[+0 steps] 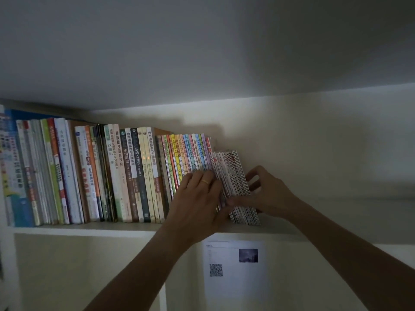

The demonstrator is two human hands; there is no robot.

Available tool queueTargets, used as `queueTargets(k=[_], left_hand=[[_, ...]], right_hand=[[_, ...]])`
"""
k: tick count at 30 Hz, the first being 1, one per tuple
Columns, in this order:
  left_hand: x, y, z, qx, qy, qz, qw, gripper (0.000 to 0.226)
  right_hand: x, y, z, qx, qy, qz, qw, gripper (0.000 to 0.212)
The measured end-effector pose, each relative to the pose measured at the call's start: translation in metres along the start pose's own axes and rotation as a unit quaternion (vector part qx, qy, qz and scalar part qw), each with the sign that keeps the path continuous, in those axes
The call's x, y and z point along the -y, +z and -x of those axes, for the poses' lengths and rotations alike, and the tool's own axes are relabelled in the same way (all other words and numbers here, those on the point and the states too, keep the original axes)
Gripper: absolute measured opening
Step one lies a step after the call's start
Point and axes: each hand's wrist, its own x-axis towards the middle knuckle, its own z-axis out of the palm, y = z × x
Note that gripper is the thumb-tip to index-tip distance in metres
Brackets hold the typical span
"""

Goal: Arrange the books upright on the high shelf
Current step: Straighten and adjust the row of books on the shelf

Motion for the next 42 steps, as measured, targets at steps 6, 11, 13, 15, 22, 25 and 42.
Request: queueTargets(k=[6, 11, 13, 15, 22, 25, 42], left_hand=[[0.001, 0.008, -0.001, -0.014, -0.018, 0.005, 1.000, 0.057], [0.005, 0.005, 0.018, -0.040, -0.007, 0.039, 0.998, 0.043], [0.013, 0.007, 0.030, -0.028, -0.022, 0.039, 0.999, 0.033], [0.021, 0.005, 0.036, 0.012, -0.062, 0.061, 0.996, 0.033], [0.021, 0.014, 0.022, 0.090, -0.087, 0.165, 0.978, 0.045], [0.015, 0.018, 0.016, 0.086, -0.080, 0.189, 0.975, 0.043], [0.136, -0.005, 0.045, 0.011, 0.109, -0.093, 0.990, 0.065]], right_hand=[[-0.008, 0.005, -0.009, -0.001, 0.019, 0.000, 1.000, 0.079], [-0.007, 0.011, 0.014, -0.033, 0.023, 0.065, 0.997, 0.097], [-0.006, 0.017, 0.020, -0.060, 0.011, 0.135, 0.989, 0.106], [-0.007, 0.028, 0.024, -0.093, -0.022, 0.207, 0.974, 0.104], [-0.010, 0.046, 0.011, -0.128, -0.081, 0.305, 0.940, 0.095], [-0.012, 0.045, 0.010, -0.133, -0.065, 0.287, 0.946, 0.095], [0.032, 0.077, -0.004, -0.264, -0.128, 0.195, 0.936, 0.118]])
